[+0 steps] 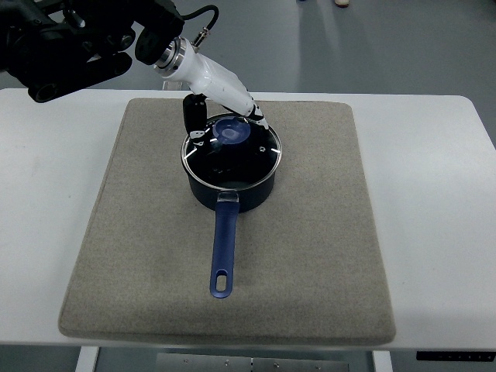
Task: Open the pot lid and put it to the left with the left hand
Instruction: 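Lower the left hand onto the glass lid around the blue knob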
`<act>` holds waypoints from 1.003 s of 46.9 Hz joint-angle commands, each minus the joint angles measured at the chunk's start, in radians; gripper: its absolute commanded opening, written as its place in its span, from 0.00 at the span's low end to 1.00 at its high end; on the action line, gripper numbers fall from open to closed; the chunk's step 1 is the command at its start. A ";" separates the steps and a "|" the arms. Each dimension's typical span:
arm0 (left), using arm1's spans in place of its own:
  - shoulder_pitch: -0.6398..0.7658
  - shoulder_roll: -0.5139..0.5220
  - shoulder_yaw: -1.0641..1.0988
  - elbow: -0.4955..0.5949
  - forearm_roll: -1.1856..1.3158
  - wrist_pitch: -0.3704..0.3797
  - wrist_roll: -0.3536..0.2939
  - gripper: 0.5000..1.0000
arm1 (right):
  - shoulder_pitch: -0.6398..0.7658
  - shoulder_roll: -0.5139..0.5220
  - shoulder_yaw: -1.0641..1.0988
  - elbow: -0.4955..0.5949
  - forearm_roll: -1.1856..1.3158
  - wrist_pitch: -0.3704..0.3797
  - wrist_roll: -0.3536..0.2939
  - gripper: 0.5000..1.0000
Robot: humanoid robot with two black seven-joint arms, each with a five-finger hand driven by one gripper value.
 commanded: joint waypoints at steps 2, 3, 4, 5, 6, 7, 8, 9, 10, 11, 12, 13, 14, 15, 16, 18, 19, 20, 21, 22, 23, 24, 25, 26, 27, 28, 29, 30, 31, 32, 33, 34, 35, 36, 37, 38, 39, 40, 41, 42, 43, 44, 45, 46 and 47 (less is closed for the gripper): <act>0.003 0.001 0.000 0.005 0.000 0.000 0.000 0.98 | 0.000 0.000 0.000 0.000 -0.001 0.000 0.000 0.83; 0.003 -0.001 0.000 0.008 0.000 0.000 0.000 0.98 | 0.000 0.000 0.000 0.000 -0.001 0.000 0.000 0.83; 0.003 -0.001 0.000 0.010 0.001 0.000 0.000 0.98 | 0.000 0.000 0.000 0.000 0.001 0.000 0.000 0.83; 0.003 0.001 0.000 0.010 0.003 0.000 0.000 0.98 | 0.000 0.000 0.000 0.000 0.001 0.000 0.000 0.83; 0.003 -0.001 0.000 0.010 0.004 0.000 0.000 0.98 | 0.000 0.000 0.000 0.000 0.001 0.000 0.000 0.83; 0.003 -0.001 0.000 0.010 0.006 0.000 0.000 0.98 | 0.000 0.000 0.000 0.000 -0.001 0.000 0.000 0.83; 0.003 0.001 0.000 0.010 0.006 0.000 0.000 0.98 | 0.000 0.000 0.000 0.000 -0.001 0.000 0.000 0.83; 0.003 -0.001 0.000 0.010 0.007 0.000 0.000 0.98 | 0.000 0.000 0.000 0.000 -0.001 0.000 0.000 0.83; 0.003 -0.001 0.000 0.011 0.009 0.000 0.000 0.98 | 0.000 0.000 0.000 0.000 0.001 0.000 0.000 0.83; 0.003 -0.001 0.000 0.013 0.010 0.002 0.000 0.98 | 0.000 0.000 0.000 0.000 -0.001 0.000 0.000 0.83; 0.003 0.001 0.000 0.014 0.011 0.002 0.000 0.98 | 0.000 0.000 0.000 0.000 0.001 0.000 0.000 0.83; 0.005 -0.001 0.000 0.016 0.011 0.002 0.000 0.98 | 0.000 0.000 0.000 0.000 0.001 0.000 0.000 0.83; 0.005 -0.001 0.000 0.016 0.011 0.002 0.000 0.98 | 0.000 0.000 0.000 0.000 0.001 0.000 0.000 0.83; 0.005 0.001 0.000 0.016 0.011 0.002 0.000 0.98 | 0.000 0.000 0.000 0.000 -0.001 0.000 0.000 0.83; 0.005 0.001 0.000 0.017 0.011 0.002 0.000 0.98 | 0.000 0.000 0.000 0.000 -0.001 -0.002 0.000 0.83; 0.005 0.001 0.000 0.017 0.009 0.000 0.000 0.98 | 0.000 0.000 0.000 0.000 0.001 0.000 0.000 0.83; 0.007 0.001 0.000 0.017 0.011 0.000 0.000 0.98 | 0.000 0.000 0.000 0.000 -0.001 0.000 0.000 0.83; 0.007 0.001 0.000 0.017 0.009 0.000 0.000 0.98 | 0.000 0.000 0.000 0.000 0.001 0.000 0.000 0.83; 0.007 0.001 0.000 0.017 0.009 0.000 0.000 0.98 | 0.000 0.000 0.000 0.000 -0.001 0.000 0.000 0.83; 0.007 0.001 0.000 0.017 0.009 -0.001 0.000 0.98 | 0.000 0.000 0.000 0.000 -0.001 0.000 0.000 0.83; 0.007 0.001 0.000 0.017 0.009 -0.004 0.000 0.98 | 0.000 0.000 0.000 0.000 -0.001 0.000 0.000 0.83; 0.007 0.001 0.000 0.017 0.009 -0.004 0.000 0.98 | 0.000 0.000 0.000 0.000 -0.001 0.000 0.000 0.83; 0.007 0.001 0.000 0.019 0.009 -0.004 0.000 0.98 | 0.000 0.000 0.000 0.000 0.001 0.000 0.000 0.83; 0.007 0.001 0.000 0.019 0.006 -0.004 0.000 0.98 | 0.000 0.000 0.000 0.000 0.001 0.000 0.000 0.83; 0.005 0.001 0.000 0.021 0.001 -0.006 0.000 0.98 | 0.000 0.000 0.000 0.000 0.001 0.000 0.000 0.83; 0.005 -0.001 0.000 0.022 0.001 -0.006 0.000 0.98 | 0.000 0.000 0.000 0.000 0.001 0.000 0.000 0.83; 0.003 -0.001 0.000 0.025 -0.002 -0.007 0.000 0.98 | 0.000 0.000 0.000 0.000 -0.001 0.000 0.000 0.83; 0.000 -0.001 -0.002 0.028 -0.005 -0.012 0.000 0.98 | 0.000 0.000 0.000 0.000 0.001 0.000 0.000 0.83; -0.001 -0.001 -0.002 0.034 -0.006 -0.021 0.000 0.98 | 0.000 0.000 0.000 0.000 -0.001 0.000 0.000 0.83; -0.003 -0.002 -0.002 0.040 -0.006 -0.032 0.000 0.98 | 0.000 0.000 0.000 0.000 0.001 0.000 0.000 0.83; -0.004 -0.002 -0.002 0.047 -0.006 -0.041 0.000 0.98 | 0.000 0.000 0.000 0.000 -0.001 0.000 0.000 0.83; -0.006 -0.005 -0.005 0.053 -0.008 -0.052 0.000 0.98 | 0.000 0.000 0.000 0.000 0.001 0.000 0.000 0.83; -0.007 -0.010 -0.008 0.056 -0.009 -0.061 0.000 0.98 | 0.000 0.000 0.000 0.000 0.001 0.000 0.000 0.83; -0.007 -0.015 -0.011 0.060 -0.011 -0.069 0.000 0.98 | 0.000 0.000 0.000 0.000 0.001 0.000 0.000 0.83; -0.007 -0.016 -0.012 0.063 -0.014 -0.075 0.000 0.98 | 0.000 0.000 0.000 0.000 -0.001 0.000 0.000 0.83; -0.009 -0.018 -0.014 0.067 -0.019 -0.079 0.000 0.98 | 0.000 0.000 0.000 0.000 -0.001 0.000 0.000 0.83; -0.009 -0.019 -0.015 0.070 -0.025 -0.086 0.000 0.98 | 0.000 0.000 0.000 0.000 0.001 0.000 0.000 0.83; -0.010 -0.019 -0.015 0.071 -0.034 -0.092 0.000 0.98 | 0.000 0.000 0.000 0.000 0.001 0.000 0.000 0.83; -0.012 -0.019 -0.015 0.071 -0.046 -0.099 0.000 0.98 | 0.000 0.000 0.000 0.000 0.001 0.000 0.000 0.83; -0.012 -0.019 -0.015 0.071 -0.057 -0.106 0.000 0.98 | 0.000 0.000 0.000 0.000 -0.001 0.000 0.000 0.83; -0.012 -0.019 -0.015 0.071 -0.068 -0.113 0.000 0.98 | 0.000 0.000 0.000 0.000 -0.001 0.000 0.000 0.83; -0.012 -0.019 -0.015 0.071 -0.081 -0.119 0.000 0.98 | 0.000 0.000 0.000 0.000 0.001 0.000 0.000 0.83; -0.012 -0.019 -0.015 0.071 -0.091 -0.127 0.000 0.98 | 0.000 0.000 0.000 0.000 0.001 0.000 0.000 0.83; -0.012 -0.019 -0.014 0.071 -0.097 -0.132 0.000 0.97 | 0.000 0.000 0.000 0.000 0.001 0.000 0.000 0.83; -0.012 -0.021 -0.014 0.071 -0.101 -0.135 0.000 0.97 | 0.000 0.000 0.000 0.000 0.001 0.000 0.000 0.83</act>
